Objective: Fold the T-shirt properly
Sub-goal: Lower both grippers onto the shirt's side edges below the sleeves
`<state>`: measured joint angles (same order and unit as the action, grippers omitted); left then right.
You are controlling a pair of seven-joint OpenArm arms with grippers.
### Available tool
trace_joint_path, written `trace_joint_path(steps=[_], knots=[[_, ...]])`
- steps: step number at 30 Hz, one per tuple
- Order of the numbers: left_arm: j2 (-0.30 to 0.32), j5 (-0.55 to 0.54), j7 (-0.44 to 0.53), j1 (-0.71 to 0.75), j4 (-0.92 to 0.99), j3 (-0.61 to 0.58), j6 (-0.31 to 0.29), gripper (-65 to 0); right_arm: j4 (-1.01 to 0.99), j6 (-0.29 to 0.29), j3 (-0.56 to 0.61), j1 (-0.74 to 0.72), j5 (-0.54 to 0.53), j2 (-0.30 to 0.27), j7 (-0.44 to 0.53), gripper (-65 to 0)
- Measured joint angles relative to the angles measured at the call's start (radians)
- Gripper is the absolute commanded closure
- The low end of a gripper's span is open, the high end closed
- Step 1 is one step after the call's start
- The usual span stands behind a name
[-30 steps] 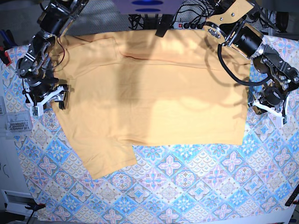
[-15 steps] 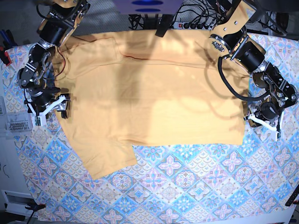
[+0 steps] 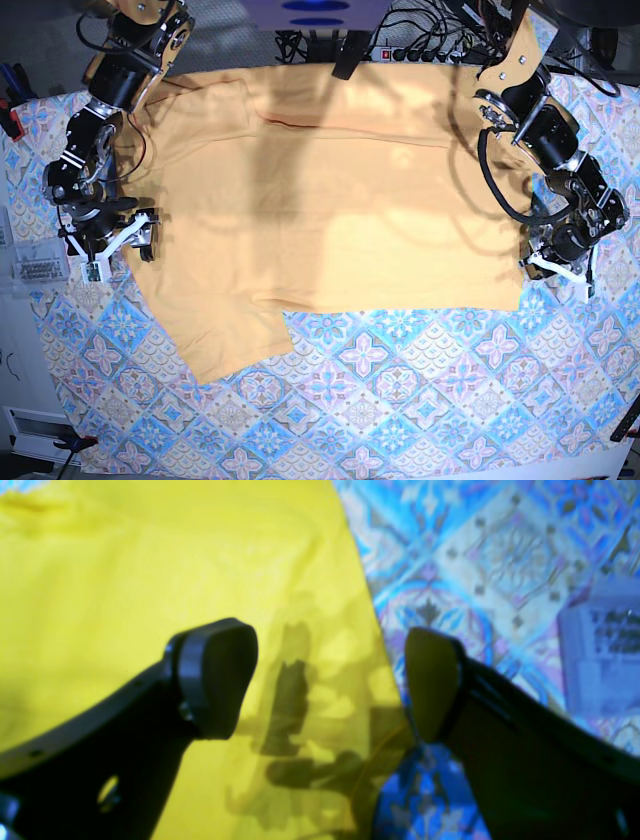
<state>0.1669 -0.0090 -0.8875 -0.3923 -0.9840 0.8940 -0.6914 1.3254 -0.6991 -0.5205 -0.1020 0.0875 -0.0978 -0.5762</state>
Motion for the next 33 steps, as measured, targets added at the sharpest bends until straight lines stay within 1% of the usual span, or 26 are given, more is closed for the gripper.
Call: trace_joint_path(steps=[1,4,6,11,13,14,20,23,25,28,30,33], knots=[[0.010,-0.009,0.018,-0.006,0.038,0.000,-0.006,-17.1,0.000,0.000,0.000,0.000,-0.001,-0.002,0.001,-47.2],[0.031,0.008,0.074,-0.030,0.133,0.000,0.006,-17.2,0.000,0.004,-0.001,-0.003,0.001,-0.005,0.002,-47.2],[0.050,0.001,0.109,-0.053,0.210,0.000,0.002,-17.5,-0.001,0.003,-0.001,-0.002,0.002,-0.003,0.004,-47.2],[0.097,-0.008,0.167,-0.106,0.378,0.000,0.003,-24.9,-0.001,0.003,-0.001,0.003,0.003,-0.002,0.002,-47.2],[0.102,0.006,0.168,-0.114,0.393,-0.002,0.045,-28.0,-0.001,0.003,-0.001,0.002,0.002,-0.003,0.005,-47.2],[0.102,0.006,0.169,-0.114,0.393,-0.003,0.049,-29.6,-0.001,0.003,-0.001,0.003,0.001,-0.003,0.005,-47.2],[0.102,0.000,0.174,-0.128,0.391,-0.003,0.043,-42.7,-0.001,0.003,-0.001,0.003,0.002,-0.003,0.004,-47.2],[0.102,-0.002,0.174,-0.128,0.391,-0.003,0.043,-46.1,-0.001,0.003,-0.001,0.003,0.002,-0.002,0.003,-47.2],[0.103,-0.006,0.175,-0.128,0.391,-0.003,0.043,-46.3,-0.001,0.003,-0.001,0.003,0.002,-0.002,0.004,-47.2],[0.101,-0.006,0.230,-0.134,0.391,-0.003,0.045,-46.4,-0.001,0.003,-0.001,0.003,0.002,-0.002,0.003,-47.2],[0.102,-0.009,0.246,-0.137,0.391,-0.003,0.045,-46.4,-0.001,0.003,-0.001,0.003,0.002,-0.002,0.003,-47.2],[0.100,-0.010,0.246,-0.136,0.396,-0.003,0.048,-46.3,-0.001,0.003,-0.005,0.003,0.002,-0.002,0.003,-47.2]])
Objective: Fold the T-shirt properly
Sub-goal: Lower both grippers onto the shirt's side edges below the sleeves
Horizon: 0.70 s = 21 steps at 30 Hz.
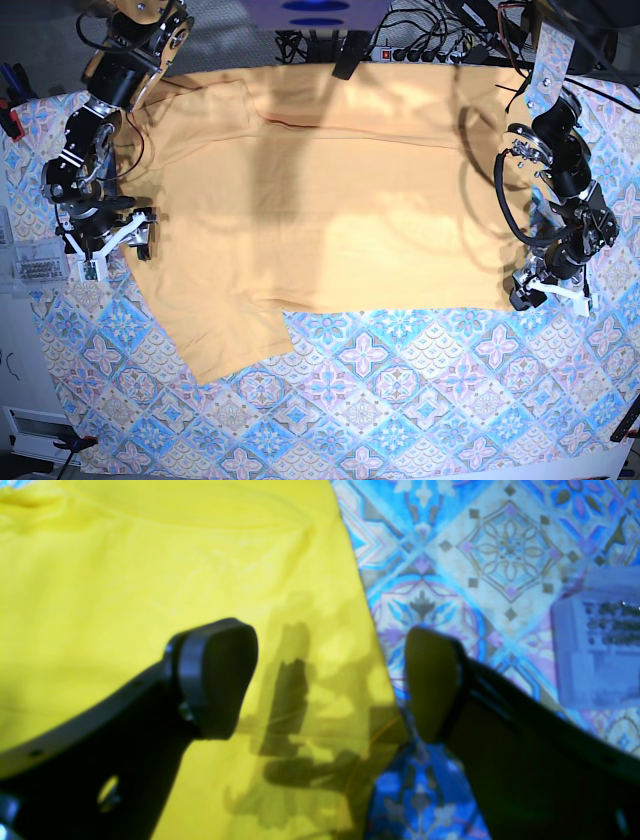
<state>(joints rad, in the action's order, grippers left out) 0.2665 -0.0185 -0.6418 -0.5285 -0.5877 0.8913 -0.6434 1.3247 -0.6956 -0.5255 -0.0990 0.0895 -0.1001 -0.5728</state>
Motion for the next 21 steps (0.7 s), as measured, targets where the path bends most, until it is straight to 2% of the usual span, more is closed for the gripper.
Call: trace_joint_path(steps=[10,18,21], knots=[[0.005,-0.016,0.174,-0.004,0.193,0.001,-0.005,-46.3,0.003,0.000,-0.001,0.021,-0.008,0.000,0.004,-47.2],[0.005,-0.030,0.198,0.014,0.199,0.001,-0.012,-45.9,0.003,0.000,-0.003,0.026,-0.008,0.000,0.001,-47.2],[0.005,-0.024,0.198,0.014,0.199,0.001,-0.011,-40.2,0.003,0.000,-0.003,0.027,-0.007,0.000,0.000,-47.2]])
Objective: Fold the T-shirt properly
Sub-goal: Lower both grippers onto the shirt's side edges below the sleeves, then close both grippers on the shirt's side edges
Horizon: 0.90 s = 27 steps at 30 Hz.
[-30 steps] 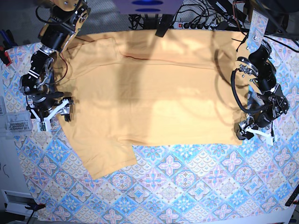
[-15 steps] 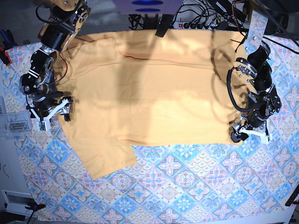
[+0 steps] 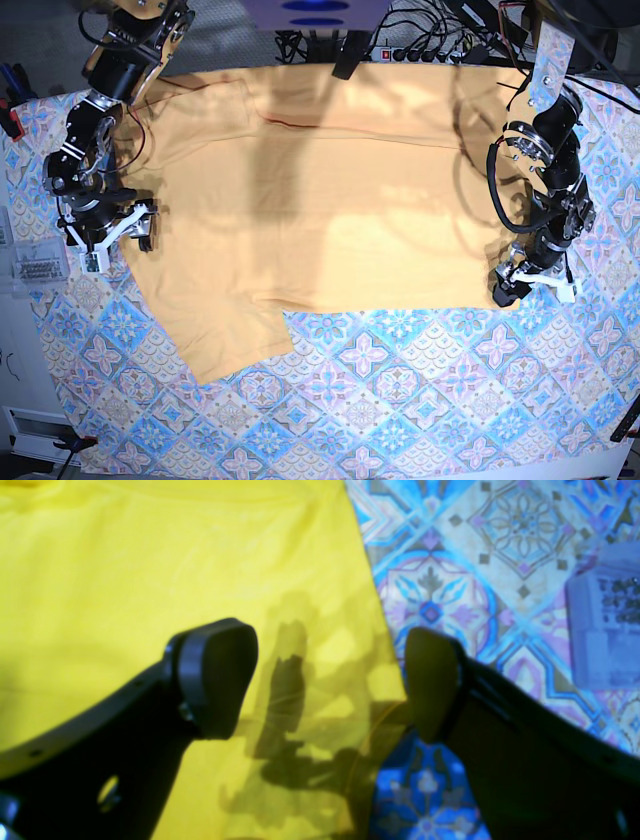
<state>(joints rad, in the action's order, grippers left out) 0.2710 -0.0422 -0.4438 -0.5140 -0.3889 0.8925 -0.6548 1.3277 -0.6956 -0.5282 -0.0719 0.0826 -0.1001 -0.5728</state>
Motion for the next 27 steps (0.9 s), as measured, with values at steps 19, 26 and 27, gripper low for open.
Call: trace_joint_path(steps=[19,26,27], knots=[[-0.001,-0.008,-0.041,0.027,0.000,0.000,0.003,0.0,0.000,0.000,0.002,0.000,0.000,0.013,0.000,-47.2],[-0.006,-0.003,-0.062,0.043,-0.038,0.000,-0.019,0.0,-0.003,0.000,0.002,-0.006,0.000,0.011,0.001,-47.5],[-0.013,0.001,-0.071,0.056,-0.068,0.000,-0.035,0.0,-0.011,0.000,0.002,-0.008,0.000,0.011,0.001,-47.5]])
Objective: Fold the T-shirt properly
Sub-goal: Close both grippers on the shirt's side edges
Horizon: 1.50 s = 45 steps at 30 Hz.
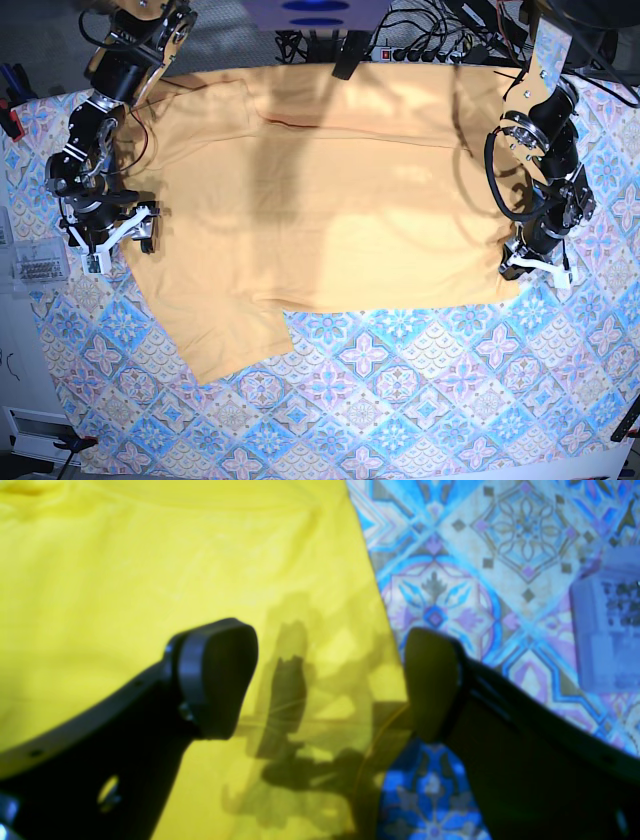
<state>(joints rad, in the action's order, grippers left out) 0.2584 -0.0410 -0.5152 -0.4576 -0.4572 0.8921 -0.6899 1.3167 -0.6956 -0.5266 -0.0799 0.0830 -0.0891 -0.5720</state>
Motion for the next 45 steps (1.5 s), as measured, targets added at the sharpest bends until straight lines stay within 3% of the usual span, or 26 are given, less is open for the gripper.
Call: trace_joint_path(steps=[8,15,21,28,35,45], knots=[[-0.077,0.018,-0.144,0.099,-0.314,0.000,0.003,0.0,-0.128,-0.003,-0.003,-0.132,-0.002,-0.034,0.014,-47.5],[-0.114,0.019,-0.237,0.155,-0.490,0.000,-0.004,0.0,-0.337,0.000,0.003,-0.207,0.008,-0.073,0.100,-47.2],[-0.132,0.019,-0.238,0.173,-0.508,0.000,-0.003,0.0,-0.515,0.009,0.038,-0.244,0.040,-0.118,0.174,-47.1],[-0.130,0.018,-0.240,0.173,-0.508,0.000,-0.003,0.0,-0.723,0.002,0.060,-0.350,0.168,-0.105,0.361,-47.1],[-0.131,0.018,-0.241,0.182,-0.508,0.000,-0.003,0.0,-0.855,0.000,0.055,-0.407,0.190,-0.132,0.481,-47.1],[-0.131,0.018,-0.243,0.192,-0.508,0.001,-0.003,0.0,-0.863,0.008,0.055,-0.403,0.190,-0.169,0.507,-47.1]])
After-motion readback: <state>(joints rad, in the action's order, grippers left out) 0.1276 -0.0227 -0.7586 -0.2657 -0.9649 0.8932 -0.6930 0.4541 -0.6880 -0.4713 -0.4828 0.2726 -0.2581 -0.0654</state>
